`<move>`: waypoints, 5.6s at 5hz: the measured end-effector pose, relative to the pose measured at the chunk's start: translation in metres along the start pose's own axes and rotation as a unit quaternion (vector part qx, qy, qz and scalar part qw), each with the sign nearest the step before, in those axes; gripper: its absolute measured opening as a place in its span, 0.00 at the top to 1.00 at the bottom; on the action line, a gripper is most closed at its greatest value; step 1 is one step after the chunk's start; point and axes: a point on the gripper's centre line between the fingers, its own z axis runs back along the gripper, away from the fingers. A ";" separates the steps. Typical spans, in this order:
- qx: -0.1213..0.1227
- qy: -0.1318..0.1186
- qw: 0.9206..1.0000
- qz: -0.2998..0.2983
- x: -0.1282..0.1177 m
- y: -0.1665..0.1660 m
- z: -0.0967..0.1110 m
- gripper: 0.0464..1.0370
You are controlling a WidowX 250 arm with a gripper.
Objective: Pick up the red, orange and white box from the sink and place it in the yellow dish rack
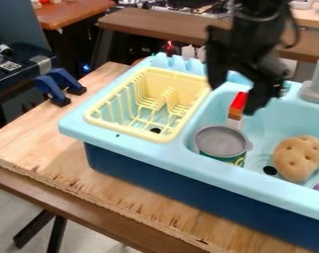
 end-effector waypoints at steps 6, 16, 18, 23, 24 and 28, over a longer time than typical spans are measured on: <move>-0.064 -0.126 0.971 0.191 0.036 0.024 -0.024 0.04; -0.074 -0.086 0.982 0.149 0.011 0.059 0.024 0.67; -0.087 -0.078 0.984 0.134 -0.016 0.077 0.033 0.67; -0.118 -0.038 0.983 0.132 0.002 0.090 -0.027 0.67; -0.123 -0.024 0.984 0.127 0.008 0.089 -0.040 0.67; -0.134 -0.020 0.984 0.119 0.031 0.092 -0.051 0.63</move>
